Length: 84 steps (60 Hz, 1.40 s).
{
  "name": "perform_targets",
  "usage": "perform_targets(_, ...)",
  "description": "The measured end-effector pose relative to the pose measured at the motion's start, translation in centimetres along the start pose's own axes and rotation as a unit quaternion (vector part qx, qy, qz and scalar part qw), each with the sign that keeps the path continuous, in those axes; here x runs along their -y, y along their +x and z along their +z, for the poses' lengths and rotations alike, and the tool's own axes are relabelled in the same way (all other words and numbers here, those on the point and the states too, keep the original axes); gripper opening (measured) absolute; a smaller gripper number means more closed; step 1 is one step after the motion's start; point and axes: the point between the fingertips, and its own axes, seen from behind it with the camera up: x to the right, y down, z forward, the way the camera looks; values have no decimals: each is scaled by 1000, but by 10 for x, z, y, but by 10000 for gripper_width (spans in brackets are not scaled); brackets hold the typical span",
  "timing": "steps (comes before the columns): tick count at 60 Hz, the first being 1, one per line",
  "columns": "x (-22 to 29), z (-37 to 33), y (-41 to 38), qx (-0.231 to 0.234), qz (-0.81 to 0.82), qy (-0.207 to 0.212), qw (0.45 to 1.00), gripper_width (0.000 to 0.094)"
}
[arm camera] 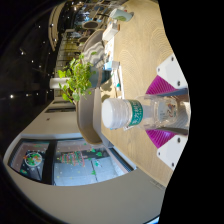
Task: Pour water
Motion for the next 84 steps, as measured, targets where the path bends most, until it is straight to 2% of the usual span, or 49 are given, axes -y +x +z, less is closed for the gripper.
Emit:
perform_targets(7,7,-2,9,-5,11,-9,1000,402)
perform_targets(12,21,-9,9,-2,17,-10,1000,401)
perform_targets(21,83,-31,33,12,81,17,996,401)
perform_targets(34,188,-49,117,83,271,63,957,401)
perform_targets(47,248,-36,237,162,481,86,857,398)
perform_targets(60,241,-4,354,217,689,89,686,394)
perform_targets(71,207,8,412,231,798,81,551,397)
perform_targets(78,179,20,426,220,826,66,515,395)
perform_targets(84,175,29,428,211,815,54,537,395)
